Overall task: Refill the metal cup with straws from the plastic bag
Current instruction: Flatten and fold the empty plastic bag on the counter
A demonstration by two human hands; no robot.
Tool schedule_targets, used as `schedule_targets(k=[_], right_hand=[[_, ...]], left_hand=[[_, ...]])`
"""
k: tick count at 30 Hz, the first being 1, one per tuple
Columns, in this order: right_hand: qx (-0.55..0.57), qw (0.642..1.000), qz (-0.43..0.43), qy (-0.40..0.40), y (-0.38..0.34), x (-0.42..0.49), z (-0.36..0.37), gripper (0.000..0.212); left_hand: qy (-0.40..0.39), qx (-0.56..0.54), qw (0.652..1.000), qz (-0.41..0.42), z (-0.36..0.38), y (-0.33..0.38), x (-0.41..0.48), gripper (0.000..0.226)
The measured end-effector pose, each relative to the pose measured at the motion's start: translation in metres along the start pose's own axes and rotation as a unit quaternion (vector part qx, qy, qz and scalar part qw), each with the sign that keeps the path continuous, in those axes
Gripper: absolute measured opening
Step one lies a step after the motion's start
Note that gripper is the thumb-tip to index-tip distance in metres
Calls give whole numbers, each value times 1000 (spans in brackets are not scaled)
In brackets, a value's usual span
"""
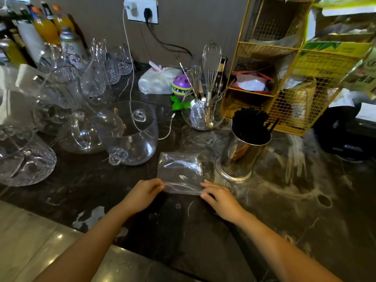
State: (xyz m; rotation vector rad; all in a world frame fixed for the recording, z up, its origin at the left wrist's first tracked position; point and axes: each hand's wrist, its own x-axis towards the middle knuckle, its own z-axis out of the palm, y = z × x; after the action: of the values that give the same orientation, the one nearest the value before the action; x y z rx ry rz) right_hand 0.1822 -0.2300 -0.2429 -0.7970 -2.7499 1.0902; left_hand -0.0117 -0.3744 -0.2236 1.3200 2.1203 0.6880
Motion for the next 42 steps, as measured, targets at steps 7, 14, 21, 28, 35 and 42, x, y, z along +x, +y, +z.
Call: schedule_targets(k=[7, 14, 21, 28, 35, 42], right_hand=[[259, 961, 43, 91, -16, -22, 12, 22], [345, 934, 77, 57, -30, -18, 17, 12], [279, 952, 114, 49, -34, -2, 28, 29], [228, 964, 134, 29, -37, 8, 28, 48], [377, 910, 171, 40, -45, 17, 17, 26], [430, 874, 224, -14, -45, 28, 18, 15]], left_hand=[[2, -194, 981, -16, -1, 6, -17, 19], [51, -280, 950, -126, 5, 9, -9, 26], [90, -292, 937, -172, 12, 4, -5, 16], [101, -164, 963, -187, 12, 1, -1, 8], [75, -217, 954, -194, 7, 2, 1, 14], [62, -202, 951, -227, 9, 2, 7, 13]])
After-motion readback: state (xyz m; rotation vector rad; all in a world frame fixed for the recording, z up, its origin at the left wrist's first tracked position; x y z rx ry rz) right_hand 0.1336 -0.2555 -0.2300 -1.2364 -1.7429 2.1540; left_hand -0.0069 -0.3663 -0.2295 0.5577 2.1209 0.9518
